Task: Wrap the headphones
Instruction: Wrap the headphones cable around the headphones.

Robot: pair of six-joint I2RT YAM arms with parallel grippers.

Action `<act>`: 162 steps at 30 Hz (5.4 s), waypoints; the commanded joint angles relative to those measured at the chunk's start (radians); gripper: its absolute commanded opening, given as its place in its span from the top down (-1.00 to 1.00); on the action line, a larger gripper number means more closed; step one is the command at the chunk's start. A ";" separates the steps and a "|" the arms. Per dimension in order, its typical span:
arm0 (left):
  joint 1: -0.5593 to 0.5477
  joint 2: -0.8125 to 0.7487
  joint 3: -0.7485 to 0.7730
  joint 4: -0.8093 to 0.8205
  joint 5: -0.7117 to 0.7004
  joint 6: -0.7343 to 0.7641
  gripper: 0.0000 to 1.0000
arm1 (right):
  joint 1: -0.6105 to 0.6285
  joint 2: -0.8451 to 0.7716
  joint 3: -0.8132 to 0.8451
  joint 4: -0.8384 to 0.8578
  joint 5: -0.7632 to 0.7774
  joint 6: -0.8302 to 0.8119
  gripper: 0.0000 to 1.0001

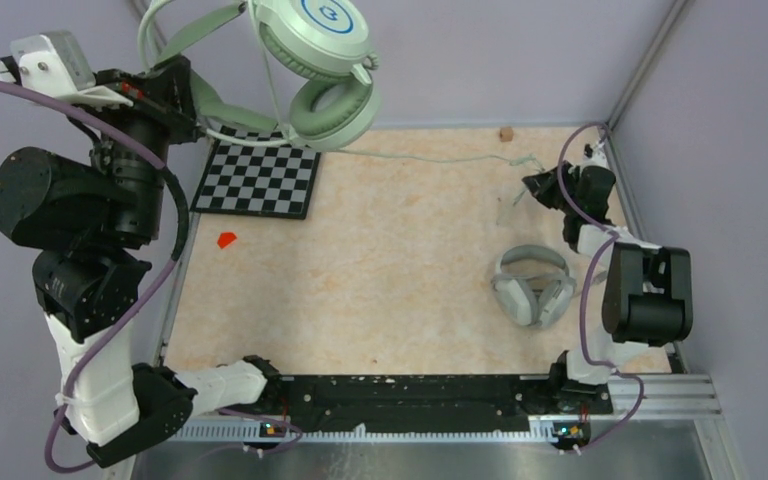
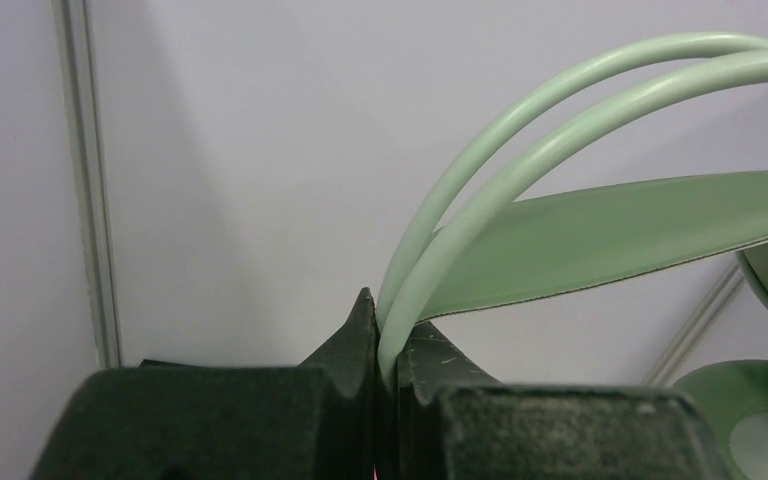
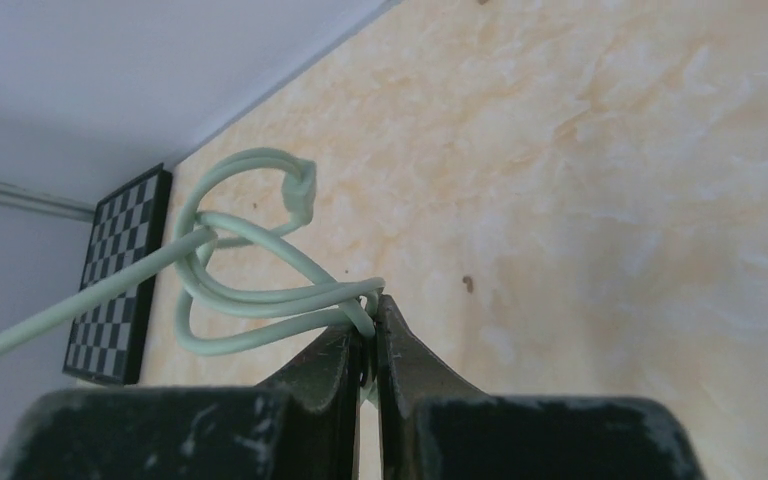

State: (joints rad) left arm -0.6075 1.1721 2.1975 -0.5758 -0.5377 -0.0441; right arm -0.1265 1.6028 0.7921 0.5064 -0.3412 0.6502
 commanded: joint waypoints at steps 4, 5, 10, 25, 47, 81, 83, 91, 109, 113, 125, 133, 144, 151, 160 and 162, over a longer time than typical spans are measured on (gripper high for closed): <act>-0.003 -0.076 -0.136 0.140 0.149 -0.123 1.00 | 0.147 0.043 0.200 -0.132 -0.146 -0.116 0.73; -0.003 -0.077 -0.143 0.112 0.167 -0.143 1.00 | 0.173 0.050 0.242 -0.195 -0.155 -0.150 0.62; -0.004 -0.129 -0.297 0.053 0.279 -0.272 1.00 | 0.190 -0.056 0.302 -0.410 -0.130 -0.254 0.20; -0.003 -0.098 -0.417 -0.030 0.199 -0.223 1.00 | 0.207 -0.436 0.310 -0.672 -0.347 -0.384 -0.36; -0.004 -0.103 -0.446 0.147 0.650 -0.437 1.00 | 1.090 -0.520 -0.183 0.442 -0.159 -0.584 -0.42; -0.003 -0.236 -0.586 0.033 0.995 -0.452 1.00 | 0.867 -0.097 -0.253 0.909 -0.110 -0.322 1.00; -0.003 -0.247 -0.590 0.003 0.974 -0.436 1.00 | 0.838 -0.116 -0.269 0.933 -0.107 -0.291 1.00; -0.003 -0.384 -0.667 0.133 0.618 -0.569 1.00 | 0.804 -0.085 -0.306 1.023 -0.092 -0.188 1.00; -0.004 -0.362 -0.657 0.321 0.223 -0.436 1.00 | 0.817 -0.065 -0.372 1.111 -0.157 -0.220 1.00; -0.003 -0.363 -0.639 0.306 0.141 -0.375 1.00 | 0.817 -0.062 -0.382 1.107 -0.202 -0.241 1.00; -0.003 -0.343 -0.577 0.233 0.314 -0.373 1.00 | 0.815 -0.039 -0.364 1.082 -0.180 -0.255 1.00; -0.003 -0.327 -0.595 -0.021 0.767 -0.417 1.00 | 0.780 -0.061 -0.326 1.011 -0.131 -0.233 1.00; -0.004 -0.287 -0.624 -0.311 0.827 0.107 1.00 | 0.640 -0.212 -0.185 0.633 -0.109 -0.236 1.00; -0.003 -0.190 -0.680 -0.403 0.699 0.450 1.00 | 0.639 -0.327 -0.035 0.255 -0.112 -0.249 1.00; -0.003 -0.197 -0.774 -0.266 0.454 0.680 1.00 | 0.639 -0.480 0.071 -0.171 -0.247 -0.240 1.00; -0.003 -0.197 -0.786 -0.249 0.434 0.712 1.00 | 0.639 -0.498 0.081 -0.196 -0.279 -0.211 1.00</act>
State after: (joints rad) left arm -0.6117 1.0145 1.4281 -0.8520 0.0151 0.5304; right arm 0.5423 1.1702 0.7910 0.4351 -0.5976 0.4129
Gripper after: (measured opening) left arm 0.046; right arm 0.004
